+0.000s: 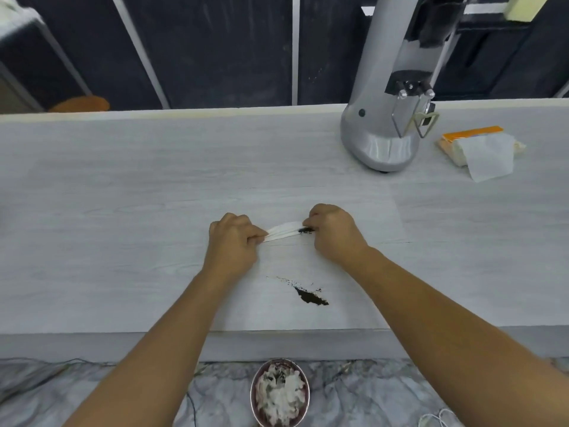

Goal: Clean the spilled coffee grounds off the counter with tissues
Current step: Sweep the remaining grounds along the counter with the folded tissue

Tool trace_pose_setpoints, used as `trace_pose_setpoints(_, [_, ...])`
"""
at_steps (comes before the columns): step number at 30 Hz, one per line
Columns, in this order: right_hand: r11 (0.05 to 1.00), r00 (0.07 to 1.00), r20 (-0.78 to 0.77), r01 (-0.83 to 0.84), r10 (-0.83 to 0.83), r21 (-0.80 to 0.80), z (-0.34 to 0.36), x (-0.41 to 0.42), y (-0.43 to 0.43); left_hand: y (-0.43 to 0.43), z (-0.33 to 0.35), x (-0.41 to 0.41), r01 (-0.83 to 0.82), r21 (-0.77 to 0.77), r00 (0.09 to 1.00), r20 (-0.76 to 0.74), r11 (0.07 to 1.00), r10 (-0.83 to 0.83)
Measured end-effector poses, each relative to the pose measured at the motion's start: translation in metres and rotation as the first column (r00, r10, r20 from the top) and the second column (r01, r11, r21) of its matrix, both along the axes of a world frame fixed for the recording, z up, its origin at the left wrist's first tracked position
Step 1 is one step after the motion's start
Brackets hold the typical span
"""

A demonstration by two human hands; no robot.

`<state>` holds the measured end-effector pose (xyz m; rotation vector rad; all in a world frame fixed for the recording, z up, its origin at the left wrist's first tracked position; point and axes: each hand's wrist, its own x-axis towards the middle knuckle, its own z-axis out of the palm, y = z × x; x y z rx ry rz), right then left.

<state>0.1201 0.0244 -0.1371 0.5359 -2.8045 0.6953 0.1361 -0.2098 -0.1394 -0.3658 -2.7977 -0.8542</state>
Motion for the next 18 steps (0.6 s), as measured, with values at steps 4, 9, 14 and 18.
trace_pose_setpoints(4, [0.994, 0.993, -0.048, -0.108, 0.108, -0.006, -0.005, 0.004, -0.016, -0.015, -0.005, 0.034, -0.057, -0.024, 0.997, -0.054, 0.998, 0.055])
trace_pose_setpoints(9, [0.980, 0.975, -0.101, -0.199, 0.198, -0.001, -0.002, 0.022, -0.011, -0.006, -0.008, 0.079, -0.082, -0.052, 0.992, -0.102, 0.995, 0.077])
trace_pose_setpoints(14, [0.979, 0.975, -0.095, -0.203, 0.201, -0.018, -0.004, 0.043, 0.016, 0.014, -0.008, 0.099, -0.125, -0.046, 0.988, -0.101, 0.991, 0.120])
trace_pose_setpoints(18, [0.979, 0.975, -0.094, -0.204, 0.202, -0.015, -0.007, 0.064, 0.034, 0.023, -0.007, 0.108, -0.133, -0.019, 0.988, -0.076, 0.991, 0.131])
